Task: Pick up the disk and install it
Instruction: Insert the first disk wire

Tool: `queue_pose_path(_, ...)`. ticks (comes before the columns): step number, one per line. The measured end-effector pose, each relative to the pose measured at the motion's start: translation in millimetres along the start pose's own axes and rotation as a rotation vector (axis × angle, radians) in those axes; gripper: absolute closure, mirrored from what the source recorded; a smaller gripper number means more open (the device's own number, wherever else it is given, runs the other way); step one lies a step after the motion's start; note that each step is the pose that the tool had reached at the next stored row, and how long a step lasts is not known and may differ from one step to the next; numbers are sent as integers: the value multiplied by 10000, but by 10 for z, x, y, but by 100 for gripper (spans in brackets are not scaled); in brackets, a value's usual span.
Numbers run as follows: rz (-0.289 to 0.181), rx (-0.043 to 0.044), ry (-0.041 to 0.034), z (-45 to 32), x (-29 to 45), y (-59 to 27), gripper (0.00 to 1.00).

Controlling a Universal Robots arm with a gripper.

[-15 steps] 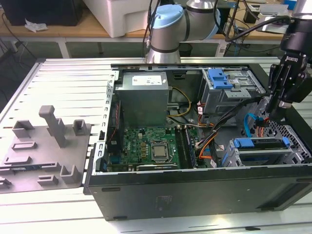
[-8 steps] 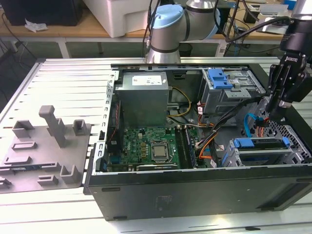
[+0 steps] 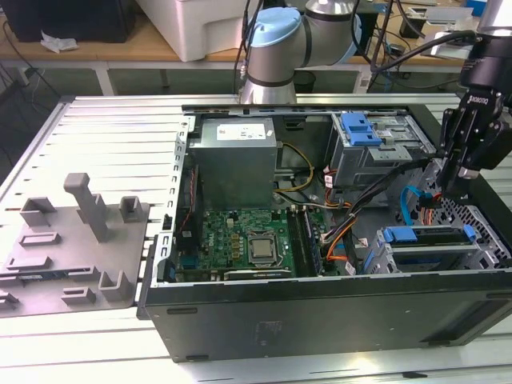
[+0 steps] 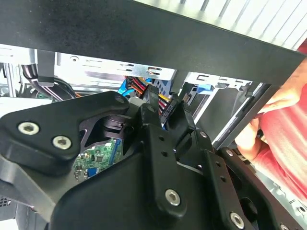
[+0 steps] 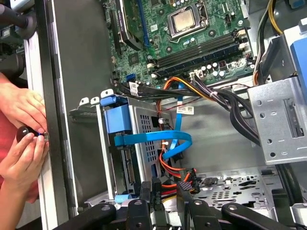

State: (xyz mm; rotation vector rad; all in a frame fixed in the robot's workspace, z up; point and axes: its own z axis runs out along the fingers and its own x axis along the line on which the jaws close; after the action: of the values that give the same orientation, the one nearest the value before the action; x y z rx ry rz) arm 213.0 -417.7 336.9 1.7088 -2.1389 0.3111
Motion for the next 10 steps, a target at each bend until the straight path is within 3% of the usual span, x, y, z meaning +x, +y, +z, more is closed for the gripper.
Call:
queue_pose_path(6,7,9,45,1,-1,0,66)
queue_pose_path(7,6,10,50,0,0,1,80)
queue_pose_path(10,8,10,53,1,0,3,83)
